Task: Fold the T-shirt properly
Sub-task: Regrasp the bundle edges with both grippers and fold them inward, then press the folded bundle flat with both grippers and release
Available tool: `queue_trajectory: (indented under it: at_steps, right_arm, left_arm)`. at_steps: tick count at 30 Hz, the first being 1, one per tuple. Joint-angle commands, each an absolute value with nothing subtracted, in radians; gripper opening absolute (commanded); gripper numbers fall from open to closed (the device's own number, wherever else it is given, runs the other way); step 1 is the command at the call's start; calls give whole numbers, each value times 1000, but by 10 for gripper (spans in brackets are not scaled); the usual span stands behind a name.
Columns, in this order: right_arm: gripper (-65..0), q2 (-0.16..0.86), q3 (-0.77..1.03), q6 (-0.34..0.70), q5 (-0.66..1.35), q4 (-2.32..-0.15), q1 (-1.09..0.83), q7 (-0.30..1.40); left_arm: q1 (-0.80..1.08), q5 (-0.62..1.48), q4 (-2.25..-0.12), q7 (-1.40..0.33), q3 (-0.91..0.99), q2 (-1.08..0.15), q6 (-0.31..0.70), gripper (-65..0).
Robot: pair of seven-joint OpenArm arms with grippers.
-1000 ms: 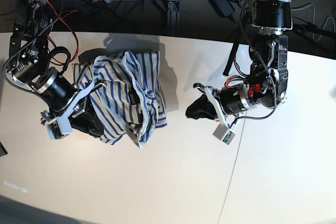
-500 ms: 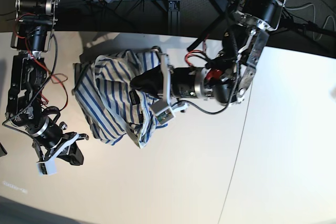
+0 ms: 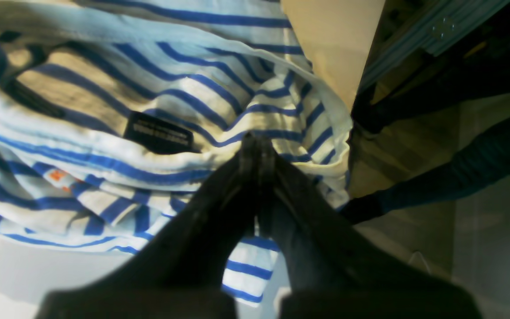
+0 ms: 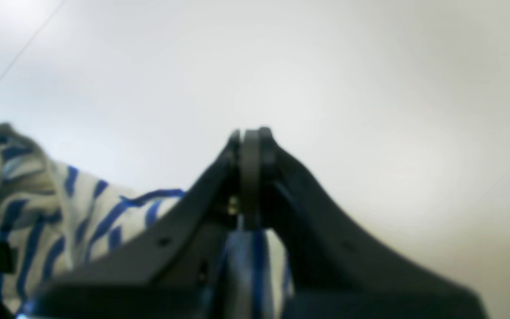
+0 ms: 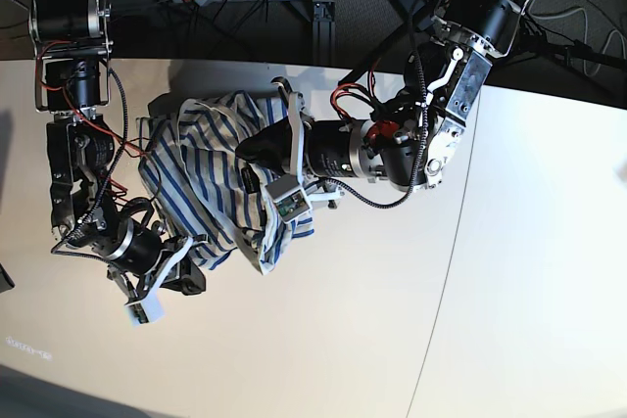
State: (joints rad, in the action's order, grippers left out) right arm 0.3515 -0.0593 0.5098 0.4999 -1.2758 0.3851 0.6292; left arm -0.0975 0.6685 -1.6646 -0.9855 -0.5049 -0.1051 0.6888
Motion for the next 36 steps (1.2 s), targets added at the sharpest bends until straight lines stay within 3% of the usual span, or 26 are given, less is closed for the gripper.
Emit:
queue_trajectory:
  at_steps: [1,17,36]
  right_arm:
    - [-650,363,-56,573,511,-1289,406,607]
    - [-650,401,-51,574,578,-1310,230,647]
    - [-650,421,147,574,700,-1713,-150,708]
  left_arm:
    - [-116,655,-1680,-962,-503,-100,698,-650]
    - [-139,382,-1569,-773,-503,-248,698,-650]
    - [-325,380,-1453,-733,-503,-250,698,-650]
